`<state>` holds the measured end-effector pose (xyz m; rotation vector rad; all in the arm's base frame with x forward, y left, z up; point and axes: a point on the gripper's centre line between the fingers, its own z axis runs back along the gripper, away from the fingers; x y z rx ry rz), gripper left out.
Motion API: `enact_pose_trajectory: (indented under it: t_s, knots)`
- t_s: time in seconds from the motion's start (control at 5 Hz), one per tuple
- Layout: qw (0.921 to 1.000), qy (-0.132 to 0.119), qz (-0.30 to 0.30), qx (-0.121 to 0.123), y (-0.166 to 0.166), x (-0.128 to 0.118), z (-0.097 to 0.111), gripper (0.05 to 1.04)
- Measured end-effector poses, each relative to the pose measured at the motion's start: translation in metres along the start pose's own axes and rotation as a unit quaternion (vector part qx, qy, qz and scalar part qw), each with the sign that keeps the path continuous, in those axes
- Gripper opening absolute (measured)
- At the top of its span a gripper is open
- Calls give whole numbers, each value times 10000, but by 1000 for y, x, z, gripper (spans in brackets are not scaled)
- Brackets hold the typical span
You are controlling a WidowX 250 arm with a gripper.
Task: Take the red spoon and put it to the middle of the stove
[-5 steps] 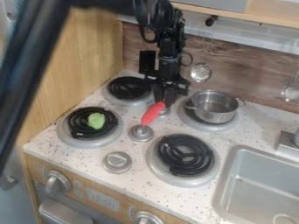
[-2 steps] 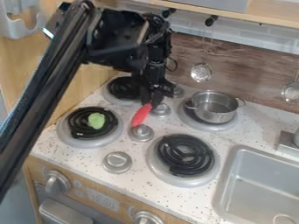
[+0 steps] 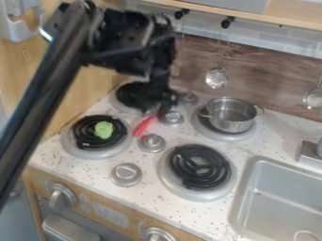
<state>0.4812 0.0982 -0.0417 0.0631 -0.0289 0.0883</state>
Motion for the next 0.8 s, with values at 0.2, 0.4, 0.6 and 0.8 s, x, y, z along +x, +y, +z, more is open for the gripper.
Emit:
enact_pose_trajectory:
  t_s: [0.2,0.4,0.6,0.8]
  knots:
    - [9997,-219,-69,-130,-4,-15,24,1022]
    - [9988,-400,-152,-226,-7,-42,46,1007]
    - [9991,-303,-195,-243,-4,-73,49,999]
    - [9995,-153,-205,-168,-1,-91,42,999]
